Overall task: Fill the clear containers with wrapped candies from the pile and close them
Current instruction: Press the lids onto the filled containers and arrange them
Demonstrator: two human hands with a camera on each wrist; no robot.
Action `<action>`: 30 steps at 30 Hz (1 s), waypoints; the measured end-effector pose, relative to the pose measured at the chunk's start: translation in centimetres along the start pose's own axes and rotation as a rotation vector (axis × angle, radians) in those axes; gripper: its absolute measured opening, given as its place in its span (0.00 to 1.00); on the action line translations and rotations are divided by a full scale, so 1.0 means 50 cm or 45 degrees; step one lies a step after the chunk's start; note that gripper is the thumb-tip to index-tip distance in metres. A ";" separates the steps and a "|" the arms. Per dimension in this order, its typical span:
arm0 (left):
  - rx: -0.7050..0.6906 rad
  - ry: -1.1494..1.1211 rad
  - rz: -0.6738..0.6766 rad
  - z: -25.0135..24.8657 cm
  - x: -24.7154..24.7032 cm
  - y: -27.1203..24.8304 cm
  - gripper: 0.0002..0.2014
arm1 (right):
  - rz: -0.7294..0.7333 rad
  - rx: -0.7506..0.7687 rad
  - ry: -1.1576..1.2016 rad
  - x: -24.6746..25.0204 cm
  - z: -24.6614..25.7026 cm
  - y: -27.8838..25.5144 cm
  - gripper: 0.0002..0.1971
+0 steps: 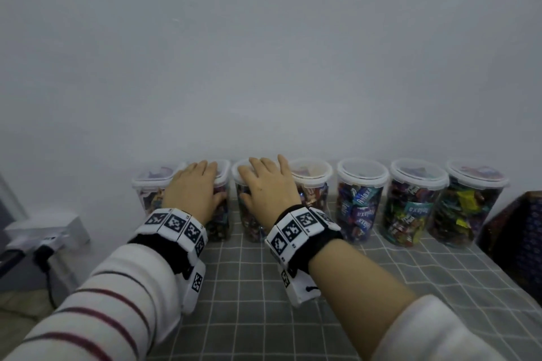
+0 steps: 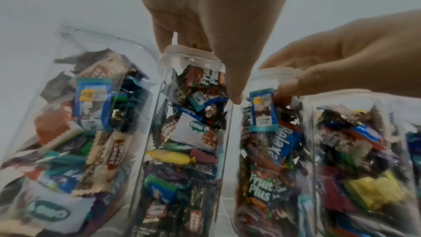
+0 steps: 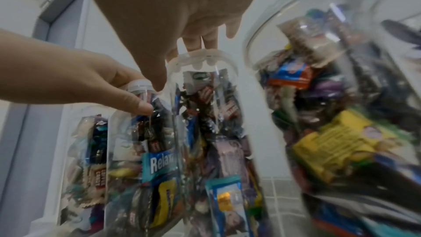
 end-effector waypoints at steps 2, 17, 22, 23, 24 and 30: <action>-0.004 -0.013 -0.017 0.000 0.002 0.003 0.26 | 0.027 0.007 0.015 -0.007 0.008 0.011 0.21; 0.005 -0.050 -0.026 -0.007 0.000 0.007 0.23 | -0.035 0.124 0.157 -0.010 -0.009 0.011 0.21; 0.005 -0.040 0.027 -0.008 0.000 0.006 0.30 | -0.154 0.098 0.211 -0.013 -0.009 0.007 0.18; 0.021 -0.031 0.044 -0.004 0.002 0.005 0.34 | -0.189 0.092 0.215 -0.013 -0.008 0.004 0.17; 0.051 -0.036 0.043 0.006 0.007 0.006 0.37 | -0.220 0.081 0.222 -0.011 -0.008 0.002 0.17; 0.368 -0.251 0.050 0.141 0.022 0.004 0.29 | -0.265 0.021 0.248 -0.011 0.001 0.000 0.18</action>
Point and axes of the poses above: each hand's wrist, its own y-axis towards the middle knuckle, its own x-axis out of the back of the hand, z = x × y, the point moved 5 cm from there along y, towards the middle knuckle, and after that the axes turned 13 degrees about -z, right-handed, at the moved point
